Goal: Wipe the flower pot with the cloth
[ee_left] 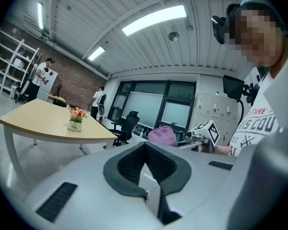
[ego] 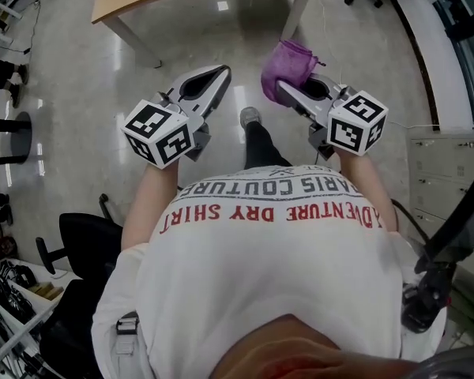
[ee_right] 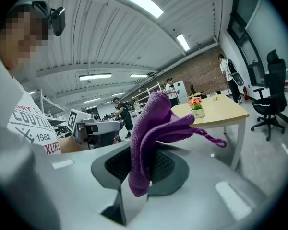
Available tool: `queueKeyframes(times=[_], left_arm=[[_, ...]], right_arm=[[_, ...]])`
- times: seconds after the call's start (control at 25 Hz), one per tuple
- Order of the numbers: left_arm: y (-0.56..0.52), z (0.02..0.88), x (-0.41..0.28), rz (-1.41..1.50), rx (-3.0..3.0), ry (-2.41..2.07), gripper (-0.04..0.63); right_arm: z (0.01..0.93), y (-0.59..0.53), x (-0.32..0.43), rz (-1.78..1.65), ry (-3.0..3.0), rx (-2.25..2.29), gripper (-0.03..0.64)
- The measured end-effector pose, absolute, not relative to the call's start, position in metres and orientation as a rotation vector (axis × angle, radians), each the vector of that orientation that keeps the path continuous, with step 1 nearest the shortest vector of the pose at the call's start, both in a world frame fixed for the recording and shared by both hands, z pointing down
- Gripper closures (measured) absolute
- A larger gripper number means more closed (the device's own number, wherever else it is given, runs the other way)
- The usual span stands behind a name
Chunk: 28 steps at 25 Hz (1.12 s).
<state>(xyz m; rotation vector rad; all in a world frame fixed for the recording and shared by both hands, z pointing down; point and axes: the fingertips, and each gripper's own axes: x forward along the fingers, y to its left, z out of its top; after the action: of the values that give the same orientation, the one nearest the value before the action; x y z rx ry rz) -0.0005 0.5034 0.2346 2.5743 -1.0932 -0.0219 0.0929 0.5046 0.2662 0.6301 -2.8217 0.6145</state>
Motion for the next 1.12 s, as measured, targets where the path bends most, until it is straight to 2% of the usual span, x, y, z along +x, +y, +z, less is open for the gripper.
queueKeyframes(times=[0.56,0.68,1.12], left_arm=[[0.210,0.297,-0.038,0.134,2.416,-1.168,0.594],[0.160,0.294,-0.054,0.091,2.378,-1.235,0.594],[0.084,0.295,-0.130,0.153,2.442,-1.260,0.592]], right_arm=[[0.321,0.205,0.071,0.802,-2.792,0.580,0.552],[0.318,0.153,0.060,0.750,-2.800,0.560,0.552],[0.298,0.084,0.010,0.666,-2.815,0.598,0.552]])
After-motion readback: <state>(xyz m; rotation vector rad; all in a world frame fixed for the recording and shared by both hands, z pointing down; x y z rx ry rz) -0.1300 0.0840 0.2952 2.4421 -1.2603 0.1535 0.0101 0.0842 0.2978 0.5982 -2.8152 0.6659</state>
